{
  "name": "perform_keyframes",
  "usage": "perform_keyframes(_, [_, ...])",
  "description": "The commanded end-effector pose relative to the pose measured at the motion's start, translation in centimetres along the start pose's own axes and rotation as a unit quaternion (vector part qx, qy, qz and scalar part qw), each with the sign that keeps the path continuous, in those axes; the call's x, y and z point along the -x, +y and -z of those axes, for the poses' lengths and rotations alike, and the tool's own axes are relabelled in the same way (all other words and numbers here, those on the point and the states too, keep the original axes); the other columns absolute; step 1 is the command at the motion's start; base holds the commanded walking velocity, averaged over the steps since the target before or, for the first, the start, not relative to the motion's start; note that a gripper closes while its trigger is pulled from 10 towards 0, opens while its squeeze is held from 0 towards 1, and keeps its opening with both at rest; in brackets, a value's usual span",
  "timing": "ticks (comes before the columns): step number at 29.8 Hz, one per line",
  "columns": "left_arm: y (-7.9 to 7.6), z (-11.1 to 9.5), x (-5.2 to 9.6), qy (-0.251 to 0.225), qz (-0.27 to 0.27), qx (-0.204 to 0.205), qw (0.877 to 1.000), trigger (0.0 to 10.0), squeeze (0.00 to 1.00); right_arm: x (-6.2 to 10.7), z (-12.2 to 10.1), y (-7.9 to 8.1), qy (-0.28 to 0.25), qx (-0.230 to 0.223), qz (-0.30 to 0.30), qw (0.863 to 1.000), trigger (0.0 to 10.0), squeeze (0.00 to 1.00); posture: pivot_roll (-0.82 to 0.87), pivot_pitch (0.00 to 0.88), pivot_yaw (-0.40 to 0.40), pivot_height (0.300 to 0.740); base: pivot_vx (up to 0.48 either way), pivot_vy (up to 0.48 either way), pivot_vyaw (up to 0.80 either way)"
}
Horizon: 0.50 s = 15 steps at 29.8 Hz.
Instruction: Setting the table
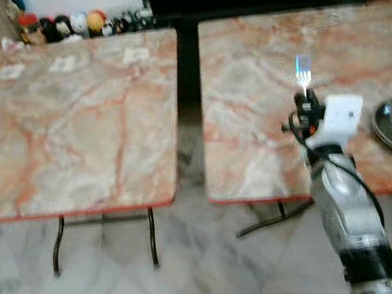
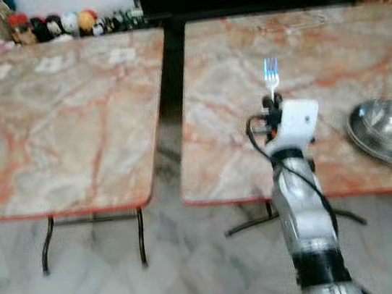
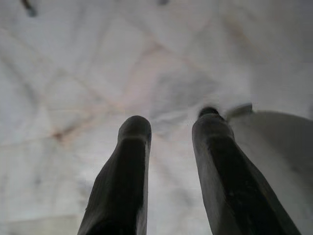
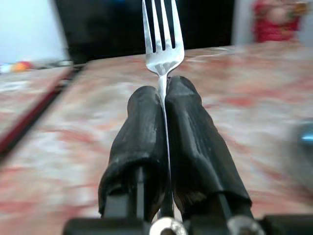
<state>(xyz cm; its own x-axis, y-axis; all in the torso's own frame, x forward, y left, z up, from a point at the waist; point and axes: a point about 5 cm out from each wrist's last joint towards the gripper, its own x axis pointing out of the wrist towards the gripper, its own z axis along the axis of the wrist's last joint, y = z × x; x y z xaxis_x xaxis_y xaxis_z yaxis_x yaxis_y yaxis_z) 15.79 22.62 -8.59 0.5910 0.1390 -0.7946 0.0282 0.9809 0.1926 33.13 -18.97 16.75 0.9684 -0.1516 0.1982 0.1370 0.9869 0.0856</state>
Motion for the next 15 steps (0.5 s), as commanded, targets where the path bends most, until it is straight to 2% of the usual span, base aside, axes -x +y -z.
perform_keyframes(1, [0.5,0.5,0.1,0.011,-0.005,-0.009,1.0,10.0,0.0,-0.3,-0.7,0.3,-0.014,-0.005,0.0,1.0,10.0,0.0,-0.1,0.097,0.033,0.74,0.0,-0.428,0.0])
perform_keyframes(15, [0.7,0.5,0.2,0.011,-0.004,-0.011,1.0,10.0,0.0,-0.2,-0.7,-1.6,-0.012,0.011,0.033,0.999,10.0,0.0,-0.1,0.099,0.037,0.74,0.0,-0.428,0.0])
